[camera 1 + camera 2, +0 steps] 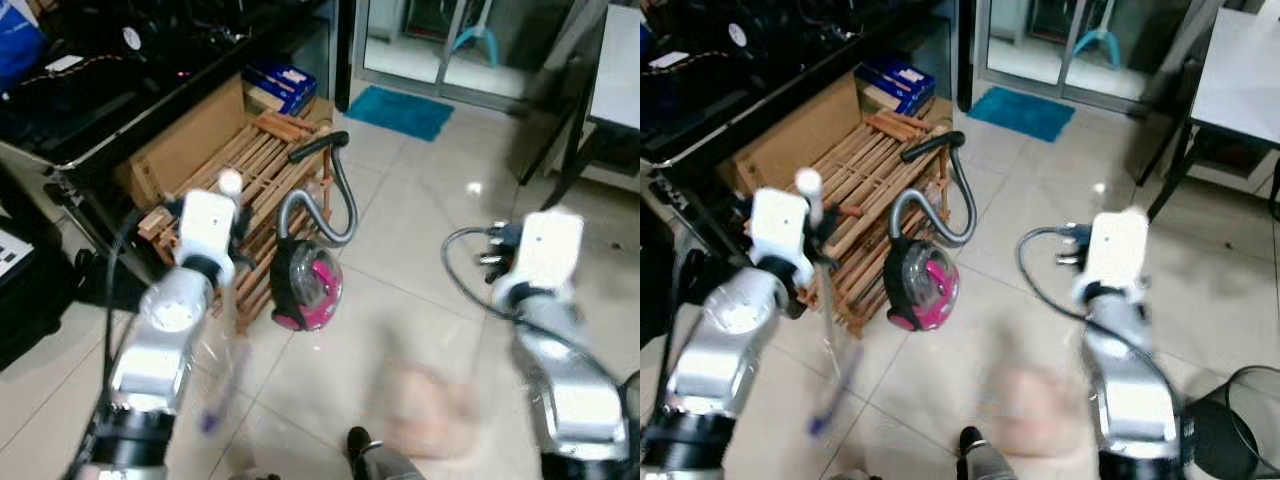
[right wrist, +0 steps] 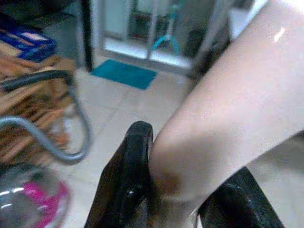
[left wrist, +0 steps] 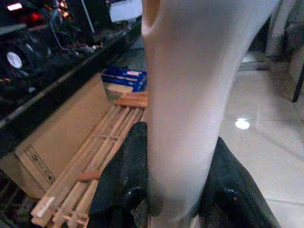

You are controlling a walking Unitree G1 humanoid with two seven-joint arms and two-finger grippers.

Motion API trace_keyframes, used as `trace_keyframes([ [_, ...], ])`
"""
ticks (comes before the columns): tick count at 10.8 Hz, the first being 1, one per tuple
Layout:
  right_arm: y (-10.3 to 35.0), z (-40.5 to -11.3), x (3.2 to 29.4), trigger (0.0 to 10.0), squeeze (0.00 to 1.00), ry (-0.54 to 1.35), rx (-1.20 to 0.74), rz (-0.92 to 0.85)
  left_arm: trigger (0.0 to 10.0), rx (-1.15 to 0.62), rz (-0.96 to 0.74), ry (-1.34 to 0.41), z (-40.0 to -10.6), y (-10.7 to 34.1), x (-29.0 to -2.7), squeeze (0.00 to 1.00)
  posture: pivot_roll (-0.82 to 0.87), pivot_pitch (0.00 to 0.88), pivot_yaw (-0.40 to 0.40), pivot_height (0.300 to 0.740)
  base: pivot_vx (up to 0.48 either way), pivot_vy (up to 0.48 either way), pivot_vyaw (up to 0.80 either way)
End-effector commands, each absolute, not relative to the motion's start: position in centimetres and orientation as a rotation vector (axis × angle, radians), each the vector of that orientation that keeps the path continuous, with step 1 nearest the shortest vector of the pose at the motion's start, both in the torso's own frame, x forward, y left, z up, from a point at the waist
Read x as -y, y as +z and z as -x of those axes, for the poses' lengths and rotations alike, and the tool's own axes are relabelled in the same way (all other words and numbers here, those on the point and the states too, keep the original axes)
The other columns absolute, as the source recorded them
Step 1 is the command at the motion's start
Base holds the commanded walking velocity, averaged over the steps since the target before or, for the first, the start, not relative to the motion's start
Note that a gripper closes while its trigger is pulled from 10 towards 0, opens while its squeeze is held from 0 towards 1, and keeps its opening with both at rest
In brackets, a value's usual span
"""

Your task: Sweep floor

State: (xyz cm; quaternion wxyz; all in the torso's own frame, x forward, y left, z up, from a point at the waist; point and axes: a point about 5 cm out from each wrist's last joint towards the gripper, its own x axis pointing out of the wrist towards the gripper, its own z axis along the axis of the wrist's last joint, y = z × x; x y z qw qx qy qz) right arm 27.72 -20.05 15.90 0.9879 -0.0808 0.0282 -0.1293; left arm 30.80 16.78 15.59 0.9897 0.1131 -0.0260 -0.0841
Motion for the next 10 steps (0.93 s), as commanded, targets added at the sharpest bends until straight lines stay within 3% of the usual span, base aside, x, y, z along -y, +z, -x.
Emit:
trace_keyframes([
  [1, 18.6, -28.0, 20.1, 10.0, 0.00, -0.272, 0.050, 0.131, 10.0, 0.097, -0.228, -0.151, -30.8, 16.6, -16.6, 0.00, -0.01, 0.097, 0.046, 0.740, 0.000, 0.000, -0.79],
  [3, 18.2, -28.0, 20.3, 10.0, 0.00, -0.315, 0.043, 0.047, 10.0, 0.080, -0.195, -0.153, -30.6, 16.6, -16.3, 0.00, 0.00, 0.111, 0.034, 0.740, 0.000, 0.000, -0.78],
  [8, 17.0, -27.4, 20.0, 10.0, 0.00, -0.310, -0.009, 0.046, 10.0, 0.104, -0.218, -0.226, -30.7, 17.3, -14.7, 0.00, -0.01, 0.127, 0.045, 0.740, 0.000, 0.000, -0.76],
  [10, 16.4, -27.0, 20.7, 10.0, 0.00, -0.354, -0.036, 0.032, 10.0, 0.063, -0.102, -0.252, -30.0, 16.7, -14.6, 0.00, -0.01, 0.128, 0.042, 0.740, 0.000, 0.000, -0.77],
])
